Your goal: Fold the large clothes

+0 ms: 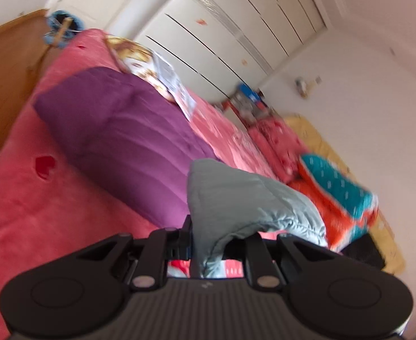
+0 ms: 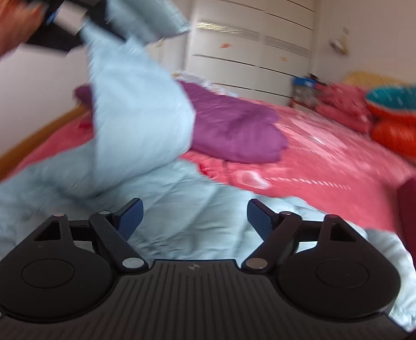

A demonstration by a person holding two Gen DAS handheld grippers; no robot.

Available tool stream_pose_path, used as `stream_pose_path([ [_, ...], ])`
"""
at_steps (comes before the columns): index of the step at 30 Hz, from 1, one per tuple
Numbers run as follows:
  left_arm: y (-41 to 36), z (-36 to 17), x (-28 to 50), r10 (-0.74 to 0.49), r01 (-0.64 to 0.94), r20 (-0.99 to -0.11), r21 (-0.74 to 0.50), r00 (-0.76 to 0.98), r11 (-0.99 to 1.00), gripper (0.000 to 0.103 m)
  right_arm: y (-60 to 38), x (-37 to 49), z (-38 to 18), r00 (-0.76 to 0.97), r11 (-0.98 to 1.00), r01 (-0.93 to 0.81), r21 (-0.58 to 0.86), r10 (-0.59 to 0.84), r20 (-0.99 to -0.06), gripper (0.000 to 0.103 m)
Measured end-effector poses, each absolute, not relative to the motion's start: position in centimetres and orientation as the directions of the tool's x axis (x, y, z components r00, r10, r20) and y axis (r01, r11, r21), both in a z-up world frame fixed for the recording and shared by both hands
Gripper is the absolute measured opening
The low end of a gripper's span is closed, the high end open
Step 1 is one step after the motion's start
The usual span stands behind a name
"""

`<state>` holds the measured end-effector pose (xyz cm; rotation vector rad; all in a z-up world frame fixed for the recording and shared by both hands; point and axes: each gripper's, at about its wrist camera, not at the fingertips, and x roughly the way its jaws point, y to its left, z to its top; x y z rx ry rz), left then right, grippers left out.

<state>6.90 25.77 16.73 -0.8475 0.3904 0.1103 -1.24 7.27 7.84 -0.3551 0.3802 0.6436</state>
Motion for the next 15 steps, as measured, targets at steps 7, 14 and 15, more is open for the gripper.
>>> stream_pose_path([
  [7,30.4,17.3,4.7,-0.015,-0.271,-0.352,-0.747,0.936,0.607,0.012,10.8,-0.3,6.2,0.698,0.690,-0.679,-0.253,0.498,-0.514,0.063],
  [14,34.1,16.4,3.7,-0.006,-0.268,-0.327,-0.784,0.945,0.561,0.012,11.2,0.7,5.8,0.684,0.707,-0.672,-0.221,0.478,-0.552,0.021],
  [15,34.5,16.1,3.7,-0.007,-0.269,-0.327,-0.788,0.945,0.554,0.012,11.1,1.0,6.1,0.681,0.719,-0.667,-0.196,0.481,-0.553,0.019],
])
